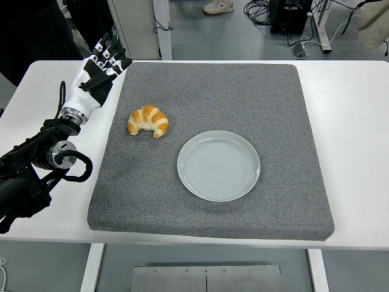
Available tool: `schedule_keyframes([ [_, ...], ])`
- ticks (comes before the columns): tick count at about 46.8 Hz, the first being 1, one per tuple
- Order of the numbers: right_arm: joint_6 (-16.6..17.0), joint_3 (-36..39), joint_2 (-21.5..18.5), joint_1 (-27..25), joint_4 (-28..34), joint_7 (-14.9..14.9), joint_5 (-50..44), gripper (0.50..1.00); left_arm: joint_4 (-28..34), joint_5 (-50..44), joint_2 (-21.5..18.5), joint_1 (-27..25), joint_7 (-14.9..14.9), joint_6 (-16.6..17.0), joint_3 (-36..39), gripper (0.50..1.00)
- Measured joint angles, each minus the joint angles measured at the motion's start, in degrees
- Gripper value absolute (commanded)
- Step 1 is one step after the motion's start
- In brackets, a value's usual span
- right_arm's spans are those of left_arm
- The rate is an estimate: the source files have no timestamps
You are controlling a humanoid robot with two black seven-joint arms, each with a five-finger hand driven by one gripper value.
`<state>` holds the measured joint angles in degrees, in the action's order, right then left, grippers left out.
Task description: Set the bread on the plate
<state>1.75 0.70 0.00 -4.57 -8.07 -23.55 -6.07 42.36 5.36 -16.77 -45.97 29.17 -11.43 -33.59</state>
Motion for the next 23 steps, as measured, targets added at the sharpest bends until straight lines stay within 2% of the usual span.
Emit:
schedule_keyframes([
  [23,0.02,-0.08,0.0,0.0,0.08,0.0,0.0,1.0,-0.09,-0.05,-0.02,0.1,0.03,0.0,0.01,0.969],
])
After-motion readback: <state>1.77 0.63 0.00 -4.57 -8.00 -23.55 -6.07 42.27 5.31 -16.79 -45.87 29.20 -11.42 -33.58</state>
